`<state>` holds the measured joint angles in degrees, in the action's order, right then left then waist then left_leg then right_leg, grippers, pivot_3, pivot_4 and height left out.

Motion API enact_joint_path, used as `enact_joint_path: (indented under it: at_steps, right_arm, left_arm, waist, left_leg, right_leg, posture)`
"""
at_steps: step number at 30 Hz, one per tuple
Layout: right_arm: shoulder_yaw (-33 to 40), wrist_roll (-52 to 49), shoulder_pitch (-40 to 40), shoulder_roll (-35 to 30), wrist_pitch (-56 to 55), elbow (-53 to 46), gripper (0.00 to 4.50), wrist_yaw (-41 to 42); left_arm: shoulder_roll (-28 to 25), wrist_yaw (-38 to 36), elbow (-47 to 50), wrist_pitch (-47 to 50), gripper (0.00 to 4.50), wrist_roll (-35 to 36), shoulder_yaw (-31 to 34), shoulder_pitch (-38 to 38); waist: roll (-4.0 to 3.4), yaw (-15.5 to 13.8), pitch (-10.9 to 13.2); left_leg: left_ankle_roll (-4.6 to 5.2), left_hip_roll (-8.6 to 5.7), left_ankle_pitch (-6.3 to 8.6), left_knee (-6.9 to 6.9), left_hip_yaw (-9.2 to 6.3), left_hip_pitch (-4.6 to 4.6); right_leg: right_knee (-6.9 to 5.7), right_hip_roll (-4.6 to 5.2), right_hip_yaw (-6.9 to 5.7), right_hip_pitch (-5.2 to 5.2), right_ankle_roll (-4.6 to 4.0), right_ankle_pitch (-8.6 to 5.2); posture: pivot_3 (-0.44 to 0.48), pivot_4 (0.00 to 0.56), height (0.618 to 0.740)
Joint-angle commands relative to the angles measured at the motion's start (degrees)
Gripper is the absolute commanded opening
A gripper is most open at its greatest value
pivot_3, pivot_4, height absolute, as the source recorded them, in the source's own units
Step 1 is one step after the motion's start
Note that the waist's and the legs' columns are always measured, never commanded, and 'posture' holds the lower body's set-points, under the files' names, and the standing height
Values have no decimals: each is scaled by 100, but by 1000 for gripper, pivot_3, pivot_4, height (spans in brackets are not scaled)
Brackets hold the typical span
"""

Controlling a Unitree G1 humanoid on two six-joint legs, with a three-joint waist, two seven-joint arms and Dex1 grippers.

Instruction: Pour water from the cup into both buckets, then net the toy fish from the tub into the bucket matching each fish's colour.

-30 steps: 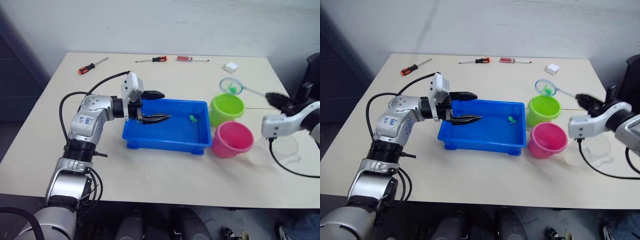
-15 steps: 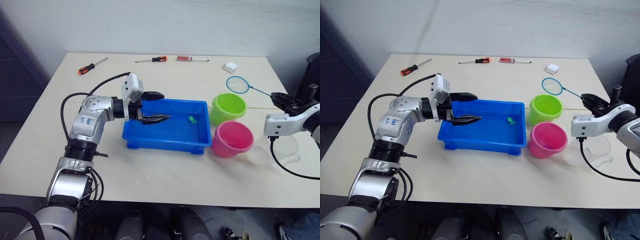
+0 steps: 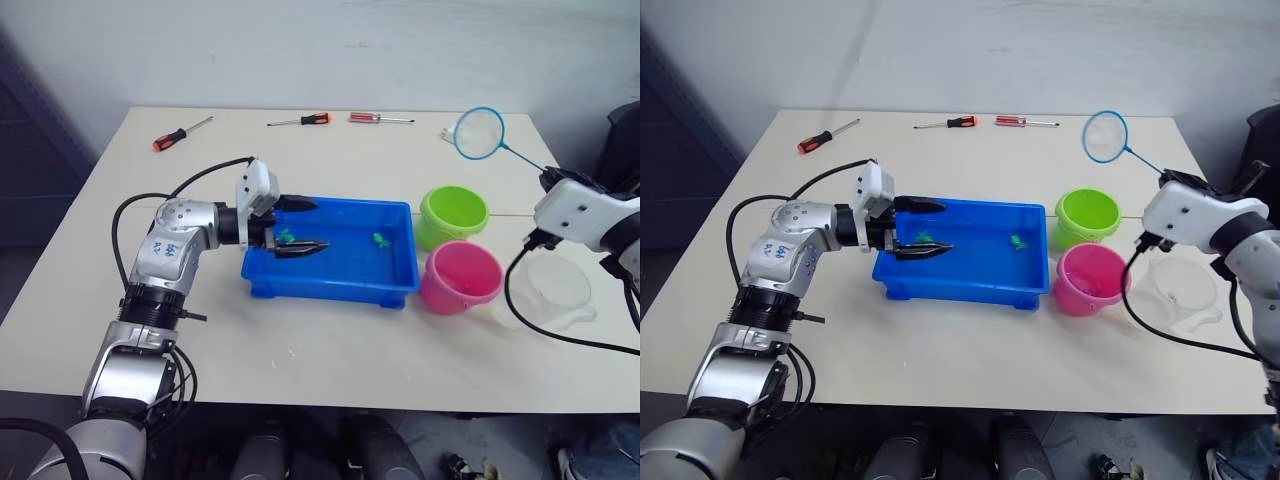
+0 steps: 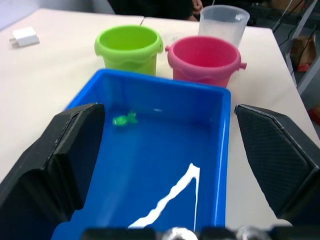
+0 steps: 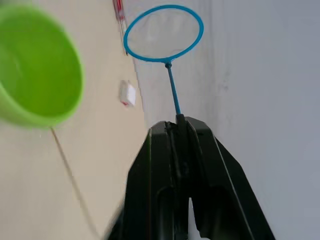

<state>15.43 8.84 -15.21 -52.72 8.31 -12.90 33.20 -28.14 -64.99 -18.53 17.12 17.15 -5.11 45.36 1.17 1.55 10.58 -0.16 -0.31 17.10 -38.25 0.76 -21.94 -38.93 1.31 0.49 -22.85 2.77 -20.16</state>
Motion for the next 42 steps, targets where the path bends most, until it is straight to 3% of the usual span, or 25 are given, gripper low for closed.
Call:
enact_joint_path:
  at_steps: [1,8,15,21,31,42]
  right_arm:
    - [49,-1784,-68,658,2297,-1075,0,532]
    - [198,-4218,-271,1820,5849,-1997,0,356]
    - [977,-4962,-856,3131,8327,-1710,0,-461]
    - [1253,-5370,-1177,3322,8419,-985,0,-1268]
    - [1515,-7214,-1397,3174,8419,286,0,-3316]
    - [1899,-8129,-1642,3205,8419,636,0,-5160]
  left_arm:
    - [-203,-77,338,121,4487,30,70,-161]
    - [-597,-141,950,402,4487,65,76,-731]
    - [-735,122,1668,690,4487,196,257,-1090]
    - [-736,359,2034,843,4487,264,366,-1235]
    - [-591,615,2018,741,4487,229,323,-1107]
    - [-415,696,1856,598,4487,181,254,-915]
  waist:
    - [0,-11,0]
    - [0,-21,0]
    - [2,-7,-1]
    - [2,-3,-1]
    - [2,4,-1]
    - [2,-3,-1]
  left_leg:
    - [0,0,0,-2,-5,-2]
    - [14,-4,8,0,-23,-16]
    - [39,-5,23,2,-29,-19]
    - [40,-7,23,8,-27,-19]
    - [42,-7,23,12,-24,-19]
    - [47,-7,25,13,-23,-25]
  right_leg:
    - [0,2,-3,3,0,0]
    - [7,14,-16,5,0,0]
    - [10,16,-20,3,-1,0]
    - [14,17,-18,1,-1,0]
    - [15,16,-18,0,-1,0]
    - [23,16,-18,0,0,0]
  posture:
    - [0,150,740]
    - [0,150,740]
    - [0,150,740]
    - [0,150,740]
    - [0,150,740]
    - [0,150,740]
